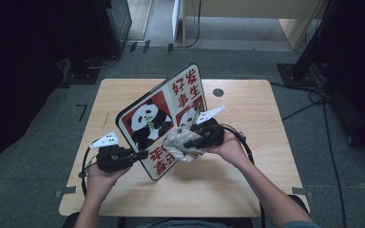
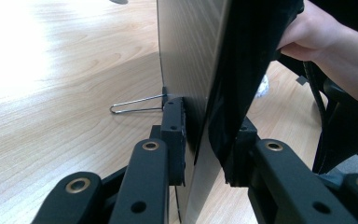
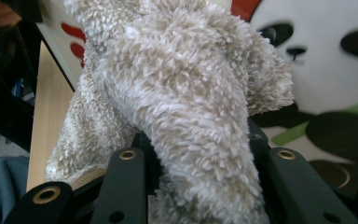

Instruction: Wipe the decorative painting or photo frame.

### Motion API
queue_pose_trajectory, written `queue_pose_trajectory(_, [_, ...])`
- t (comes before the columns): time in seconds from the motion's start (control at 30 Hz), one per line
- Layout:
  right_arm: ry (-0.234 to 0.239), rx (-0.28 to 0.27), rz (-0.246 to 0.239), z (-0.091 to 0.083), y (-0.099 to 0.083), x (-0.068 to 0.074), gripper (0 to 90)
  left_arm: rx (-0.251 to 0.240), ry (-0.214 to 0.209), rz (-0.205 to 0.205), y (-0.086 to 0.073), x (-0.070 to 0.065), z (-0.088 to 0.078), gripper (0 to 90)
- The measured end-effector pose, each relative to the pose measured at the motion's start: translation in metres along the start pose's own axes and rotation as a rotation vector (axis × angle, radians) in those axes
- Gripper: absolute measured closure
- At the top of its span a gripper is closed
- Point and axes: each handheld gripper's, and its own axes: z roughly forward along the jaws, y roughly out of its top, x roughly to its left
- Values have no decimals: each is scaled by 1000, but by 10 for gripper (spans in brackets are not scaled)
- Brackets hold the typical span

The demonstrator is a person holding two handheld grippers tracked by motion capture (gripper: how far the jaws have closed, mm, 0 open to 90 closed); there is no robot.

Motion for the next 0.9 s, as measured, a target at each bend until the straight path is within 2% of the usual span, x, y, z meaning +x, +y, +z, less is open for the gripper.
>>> queue_pose_trajectory(0.13, [0,11,0,3,-6,-1,636,0,-1,1,0,0,0,741])
queue_pose_trajectory(0.23, [4,-6,-8,6,-12,-2,636,0,0,2,0,0,0,742])
queue_pose_trajectory(0.3, [4,16,2,8,-14,-3,635,1,0,3,0,0,0,742])
queue_pose_trajectory(0.53, [8,23,14,14,-23,-4,634,1,1,7,0,0,0,741])
queue_pose_trajectory(0.9, [10,82,45,27,-40,-7,633,3,-5,8,1,1,0,740])
